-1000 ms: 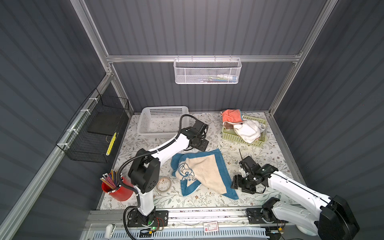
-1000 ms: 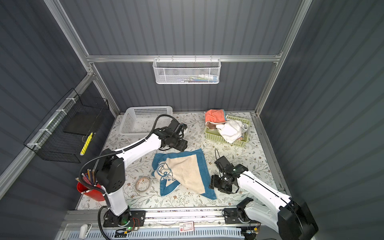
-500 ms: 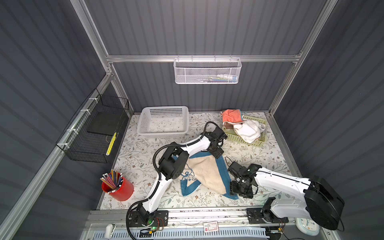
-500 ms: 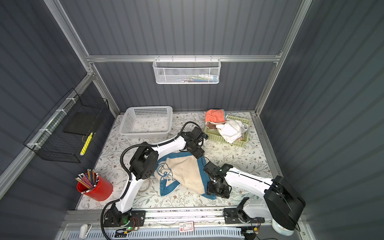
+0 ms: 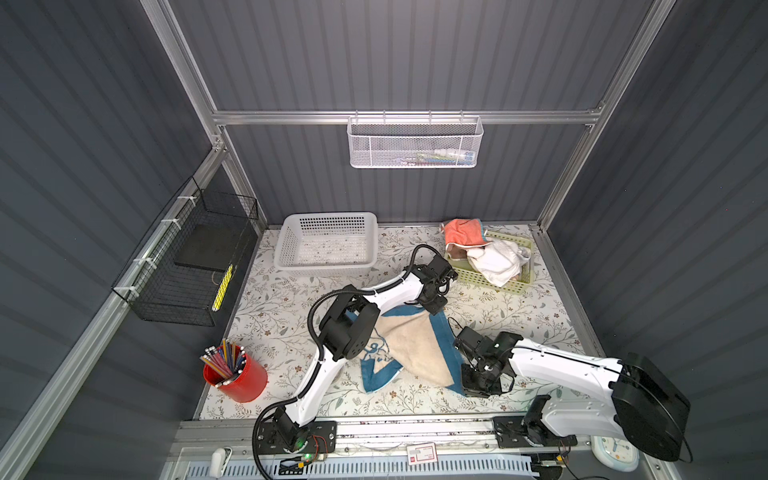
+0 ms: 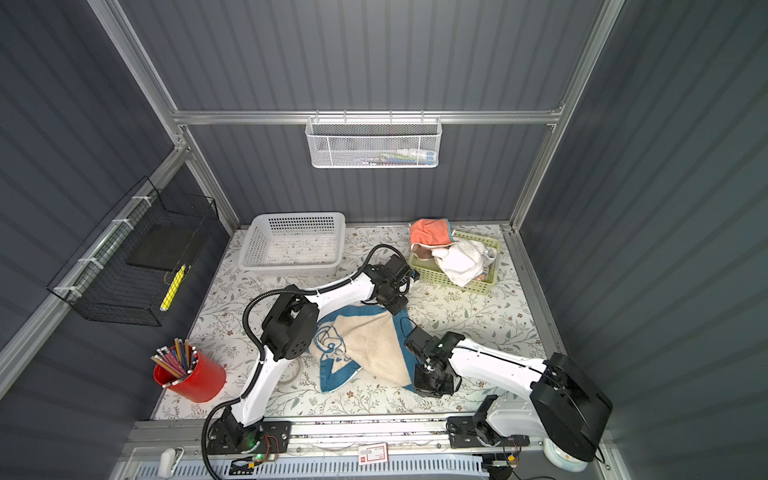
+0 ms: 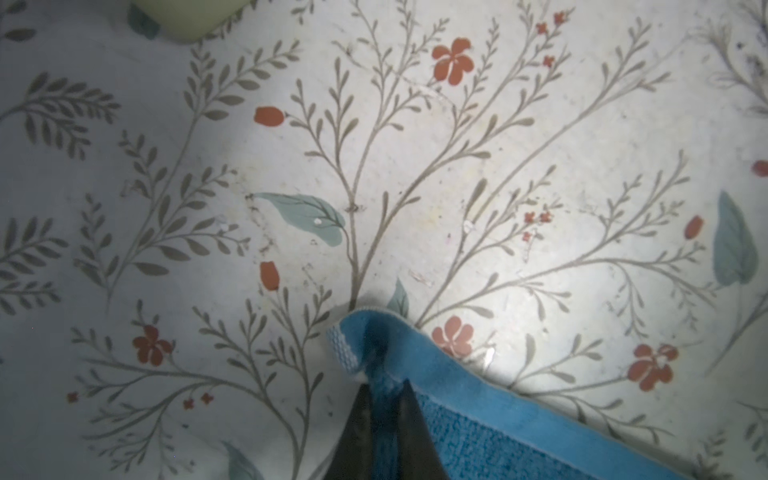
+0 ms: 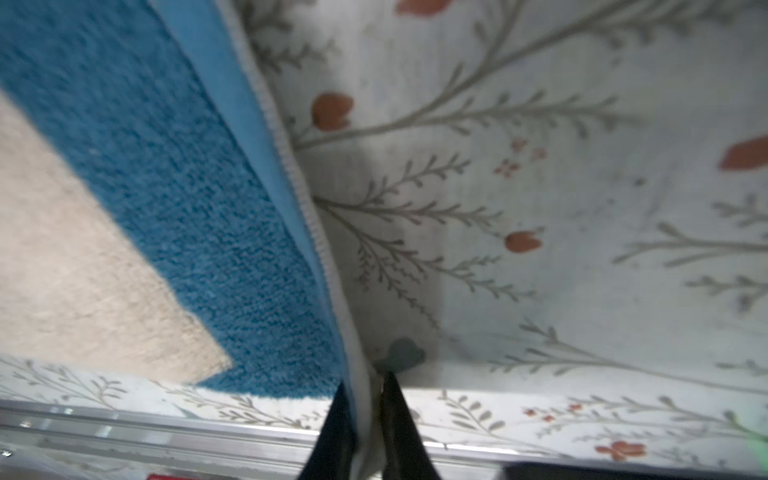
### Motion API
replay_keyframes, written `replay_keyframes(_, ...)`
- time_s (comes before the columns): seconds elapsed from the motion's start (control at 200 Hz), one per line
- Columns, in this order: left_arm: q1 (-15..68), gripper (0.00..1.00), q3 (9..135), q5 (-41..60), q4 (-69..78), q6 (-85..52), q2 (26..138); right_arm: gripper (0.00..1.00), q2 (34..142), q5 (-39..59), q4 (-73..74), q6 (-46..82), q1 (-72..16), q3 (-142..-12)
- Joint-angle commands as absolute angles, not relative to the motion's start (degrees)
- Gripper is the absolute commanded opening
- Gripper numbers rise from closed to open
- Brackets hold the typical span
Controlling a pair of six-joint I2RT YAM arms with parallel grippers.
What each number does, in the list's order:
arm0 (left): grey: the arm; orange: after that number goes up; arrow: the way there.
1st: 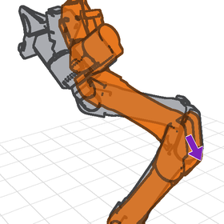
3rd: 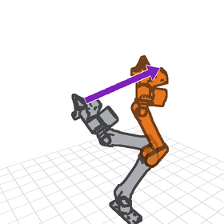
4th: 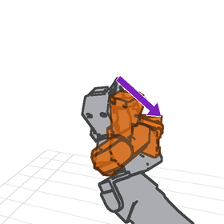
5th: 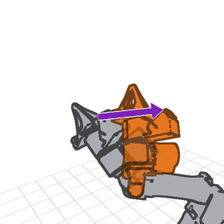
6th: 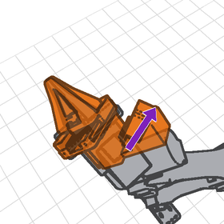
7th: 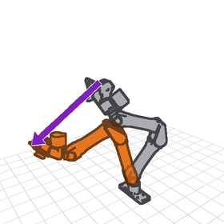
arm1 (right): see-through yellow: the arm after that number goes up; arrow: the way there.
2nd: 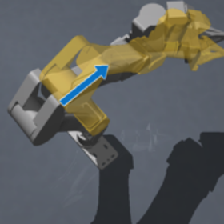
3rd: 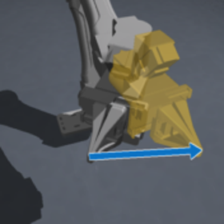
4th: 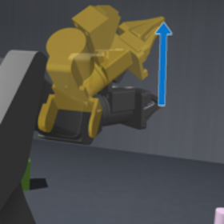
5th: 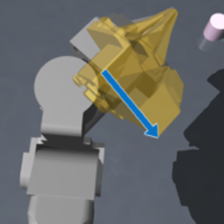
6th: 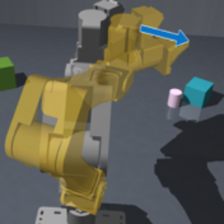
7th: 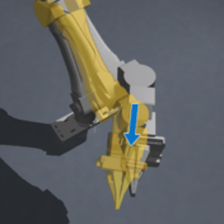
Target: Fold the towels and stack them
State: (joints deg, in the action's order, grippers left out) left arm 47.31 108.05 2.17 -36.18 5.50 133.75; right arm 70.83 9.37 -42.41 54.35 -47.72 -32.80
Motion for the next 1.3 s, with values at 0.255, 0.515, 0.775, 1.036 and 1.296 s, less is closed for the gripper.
replay_keyframes(0.255,42.98,0.0,106.88,2.92,-34.97,2.64,120.19,0.0,60.46,-7.61,-52.01,41.69,-41.05,-45.71)
replay_keyframes(0.515,41.61,0.0,113.77,-7.26,-34.77,3.99,104.91,0.0,65.39,-16.73,-58.73,18.62,-31.76,-74.98)
replay_keyframes(0.775,44.65,0.0,131.76,-13.0,-39.57,4.42,96.83,0.0,73.75,-20.53,-62.61,2.38,-30.61,-114.69)
replay_keyframes(1.036,53.56,0.0,138.39,-12.53,-39.03,5.06,90.78,0.0,79.24,-17.73,-67.01,-6.55,-33.89,-146.34)
replay_keyframes(1.296,54.06,0.0,126.8,-23.44,-39.45,2.06,87.9,0.0,72.39,-10.83,-59.44,-1.66,-33.99,-114.36)
